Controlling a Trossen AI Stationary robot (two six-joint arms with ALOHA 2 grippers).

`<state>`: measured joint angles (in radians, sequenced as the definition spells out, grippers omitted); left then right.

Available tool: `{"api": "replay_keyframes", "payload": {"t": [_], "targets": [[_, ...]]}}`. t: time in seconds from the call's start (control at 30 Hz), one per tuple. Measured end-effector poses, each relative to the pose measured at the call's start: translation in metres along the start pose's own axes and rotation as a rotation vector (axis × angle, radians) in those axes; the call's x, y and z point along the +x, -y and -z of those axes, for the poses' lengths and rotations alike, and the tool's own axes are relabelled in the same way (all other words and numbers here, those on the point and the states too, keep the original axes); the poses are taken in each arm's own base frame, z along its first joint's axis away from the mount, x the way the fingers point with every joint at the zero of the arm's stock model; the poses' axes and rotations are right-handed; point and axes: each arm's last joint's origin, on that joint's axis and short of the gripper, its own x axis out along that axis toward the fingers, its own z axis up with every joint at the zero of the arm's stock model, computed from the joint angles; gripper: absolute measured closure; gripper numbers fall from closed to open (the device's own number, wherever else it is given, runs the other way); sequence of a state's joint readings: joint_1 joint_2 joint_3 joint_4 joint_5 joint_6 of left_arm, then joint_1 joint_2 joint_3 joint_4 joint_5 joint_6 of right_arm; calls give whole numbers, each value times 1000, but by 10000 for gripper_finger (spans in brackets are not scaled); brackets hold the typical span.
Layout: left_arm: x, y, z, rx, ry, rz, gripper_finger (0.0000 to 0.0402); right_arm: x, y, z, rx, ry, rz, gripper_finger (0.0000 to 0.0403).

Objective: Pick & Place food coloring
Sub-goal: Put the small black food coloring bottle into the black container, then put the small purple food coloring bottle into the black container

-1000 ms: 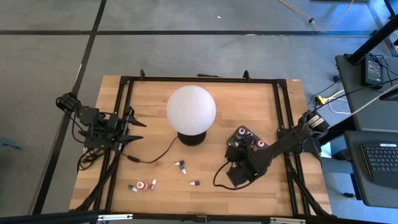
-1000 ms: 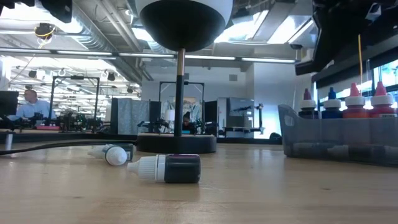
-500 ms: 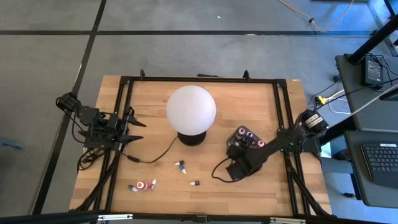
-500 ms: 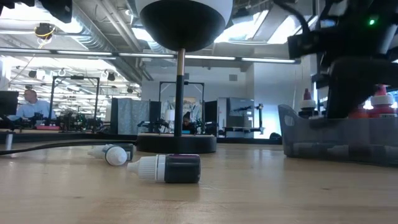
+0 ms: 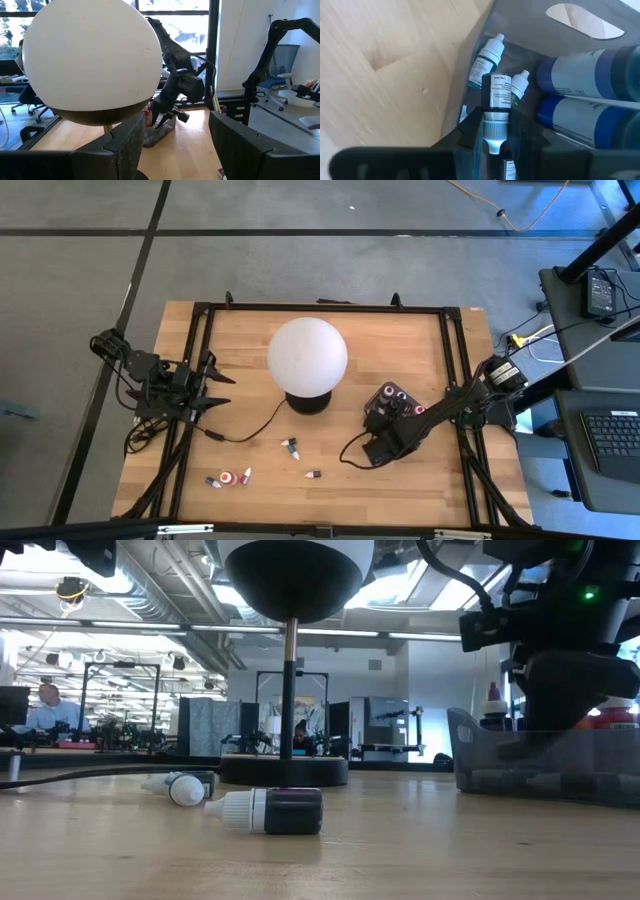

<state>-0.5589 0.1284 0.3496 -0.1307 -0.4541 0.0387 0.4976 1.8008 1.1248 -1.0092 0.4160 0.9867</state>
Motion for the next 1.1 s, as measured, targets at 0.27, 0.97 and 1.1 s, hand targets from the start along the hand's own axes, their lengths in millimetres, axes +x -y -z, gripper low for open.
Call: {"api": "replay_keyframes", "payload": {"t": [0.27, 0.97, 1.1], "targets": [[0, 0, 0, 0, 0, 0, 185, 0, 0, 0, 0, 0, 1, 303], [0, 0, 0, -2, 0, 1, 184, -62, -27, -48, -188, 357, -168, 276], [0, 0, 0, -9, 0, 1, 187, -67, -48, -60, -288, 519, -368, 276]]}}
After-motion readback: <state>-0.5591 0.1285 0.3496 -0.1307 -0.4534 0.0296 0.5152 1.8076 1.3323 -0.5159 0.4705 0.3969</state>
